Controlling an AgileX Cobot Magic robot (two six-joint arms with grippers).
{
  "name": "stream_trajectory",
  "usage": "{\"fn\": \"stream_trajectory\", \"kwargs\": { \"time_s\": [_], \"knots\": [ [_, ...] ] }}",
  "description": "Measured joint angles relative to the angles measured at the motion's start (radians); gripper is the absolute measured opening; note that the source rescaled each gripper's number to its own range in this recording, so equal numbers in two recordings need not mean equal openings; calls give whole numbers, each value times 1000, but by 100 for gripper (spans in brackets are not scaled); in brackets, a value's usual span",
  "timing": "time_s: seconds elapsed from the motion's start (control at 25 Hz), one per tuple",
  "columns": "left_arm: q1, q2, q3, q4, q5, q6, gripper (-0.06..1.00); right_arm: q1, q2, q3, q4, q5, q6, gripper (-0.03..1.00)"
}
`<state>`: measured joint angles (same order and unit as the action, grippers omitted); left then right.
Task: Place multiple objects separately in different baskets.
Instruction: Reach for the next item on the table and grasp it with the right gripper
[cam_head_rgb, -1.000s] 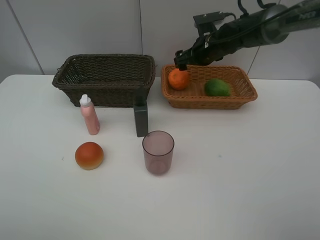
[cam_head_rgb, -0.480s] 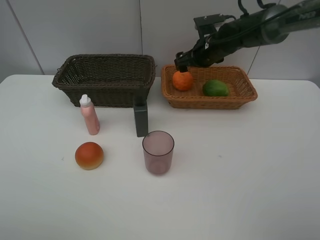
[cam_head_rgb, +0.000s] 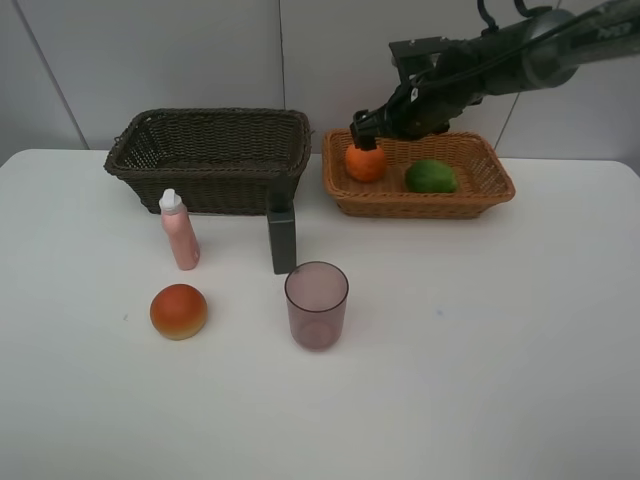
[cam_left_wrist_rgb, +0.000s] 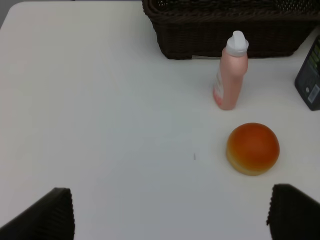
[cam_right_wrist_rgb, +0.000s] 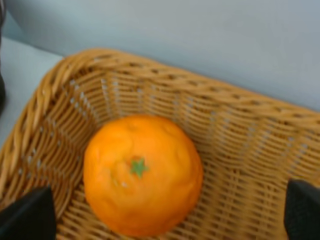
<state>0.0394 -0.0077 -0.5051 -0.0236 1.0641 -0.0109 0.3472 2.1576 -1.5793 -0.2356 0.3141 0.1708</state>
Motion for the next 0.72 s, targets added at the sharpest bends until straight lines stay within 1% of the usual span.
{"fn": "stream_trajectory", "kwargs": {
  "time_s": [0.16, 0.36, 0.56, 0.72],
  "knots": [
    [0, 0, 0, 0, 0, 0, 100, 0, -22, 0, 0, 53, -1, 100],
    [0, 0, 0, 0, 0, 0, 100, 0, -78, 0, -1, 146, -1, 100],
    [0, 0, 0, 0, 0, 0, 100, 0, -151, 45, -4, 159, -1, 100],
    [0, 0, 0, 0, 0, 0, 100, 0, -240, 141, -7, 129, -1, 100]
  ]
}}
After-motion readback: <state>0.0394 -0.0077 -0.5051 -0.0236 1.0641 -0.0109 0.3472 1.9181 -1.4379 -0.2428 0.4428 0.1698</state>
